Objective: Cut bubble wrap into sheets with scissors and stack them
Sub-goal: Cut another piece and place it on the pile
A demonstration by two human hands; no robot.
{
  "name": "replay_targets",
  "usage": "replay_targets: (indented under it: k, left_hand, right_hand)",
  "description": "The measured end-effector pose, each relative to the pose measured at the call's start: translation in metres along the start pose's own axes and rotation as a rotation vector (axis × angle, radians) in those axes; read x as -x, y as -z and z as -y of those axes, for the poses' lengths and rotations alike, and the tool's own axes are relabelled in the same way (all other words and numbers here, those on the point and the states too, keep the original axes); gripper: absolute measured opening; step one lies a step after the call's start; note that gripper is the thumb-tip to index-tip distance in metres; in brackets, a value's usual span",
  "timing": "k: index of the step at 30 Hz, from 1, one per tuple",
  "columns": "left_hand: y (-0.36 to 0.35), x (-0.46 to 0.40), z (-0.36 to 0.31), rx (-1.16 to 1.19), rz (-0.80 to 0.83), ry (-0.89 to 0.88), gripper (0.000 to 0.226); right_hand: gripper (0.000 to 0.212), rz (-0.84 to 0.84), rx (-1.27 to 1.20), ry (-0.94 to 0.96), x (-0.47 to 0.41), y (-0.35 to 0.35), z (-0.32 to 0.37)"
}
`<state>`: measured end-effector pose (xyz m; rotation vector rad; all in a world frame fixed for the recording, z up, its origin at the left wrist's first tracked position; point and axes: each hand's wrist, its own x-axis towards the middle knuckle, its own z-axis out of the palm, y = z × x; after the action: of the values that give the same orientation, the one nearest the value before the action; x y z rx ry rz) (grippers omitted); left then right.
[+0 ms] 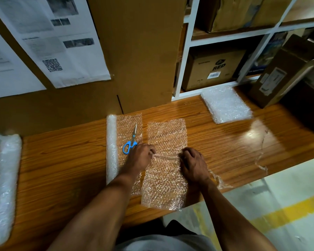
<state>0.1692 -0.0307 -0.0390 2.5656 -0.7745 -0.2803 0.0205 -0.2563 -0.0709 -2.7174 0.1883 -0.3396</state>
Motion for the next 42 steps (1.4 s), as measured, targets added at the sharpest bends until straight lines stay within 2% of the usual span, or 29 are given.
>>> replay_targets:
  k: [6,10,13,14,16,18,21,25,27,30,31,33,35,38,40,42]
  left_hand:
    - [0.007,-0.003,0.003,0.187,-0.012,0.015,0.023]
    - [0.02,0.001,-0.003,0.337,0.002,0.08,0.018]
    - [0.034,0.003,-0.007,0.442,-0.004,0.147,0.014]
    - [0.039,0.003,-0.008,0.469,-0.021,0.152,0.015]
    - [0.052,0.006,-0.01,0.547,-0.044,0.148,0.016]
    - [0.065,0.008,-0.014,0.657,-0.054,0.149,0.016]
    - [0.082,0.011,-0.018,0.758,-0.125,0.123,0.012]
    - [0.098,0.018,-0.027,0.923,-0.198,0.143,0.012]
    - [0.102,0.021,-0.027,0.972,-0.217,0.142,0.019]
    - [0.103,0.031,-0.023,0.994,-0.117,0.141,0.057]
    - [0.103,0.034,-0.023,0.98,-0.076,0.143,0.063]
    - [0.102,0.04,-0.024,0.975,-0.039,0.132,0.062]
    - [0.099,0.041,-0.026,0.972,-0.075,0.131,0.057]
    - [0.096,0.036,-0.034,0.948,-0.174,0.168,0.05]
    - [0.094,0.032,-0.041,0.921,-0.192,0.204,0.044]
    - [0.089,0.026,-0.045,0.893,-0.193,0.23,0.039]
  right_hand:
    - [0.021,0.02,-0.058,-0.012,-0.009,0.008,0.003]
    - [0.014,0.01,-0.157,-0.053,-0.014,0.016,0.01]
    - [0.029,0.02,-0.288,-0.104,-0.023,0.023,0.013]
    - [0.029,0.03,-0.314,-0.128,-0.027,0.026,0.014]
    - [0.013,-0.02,-0.323,-0.161,-0.034,0.031,0.017]
    - [0.015,-0.082,-0.441,-0.225,-0.04,0.042,0.027]
    - [0.016,-0.082,-0.739,-0.328,-0.047,0.067,0.048]
    - [0.03,-0.06,-0.964,-0.374,-0.051,0.086,0.065]
    - [0.028,-0.05,-1.015,-0.401,-0.049,0.094,0.076]
    - [0.022,-0.051,-1.06,-0.438,-0.046,0.103,0.088]
    - [0.02,-0.061,-1.076,-0.459,-0.045,0.105,0.09]
    - [0.019,-0.081,-1.136,-0.504,-0.043,0.111,0.095]
    - [0.026,-0.055,-1.232,-0.563,-0.039,0.114,0.091]
    - [0.049,0.147,-1.376,-0.593,-0.029,0.119,0.08]
    - [0.049,0.26,-1.357,-0.591,-0.023,0.124,0.077]
    - [0.045,0.242,-1.342,-0.635,-0.023,0.124,0.071]
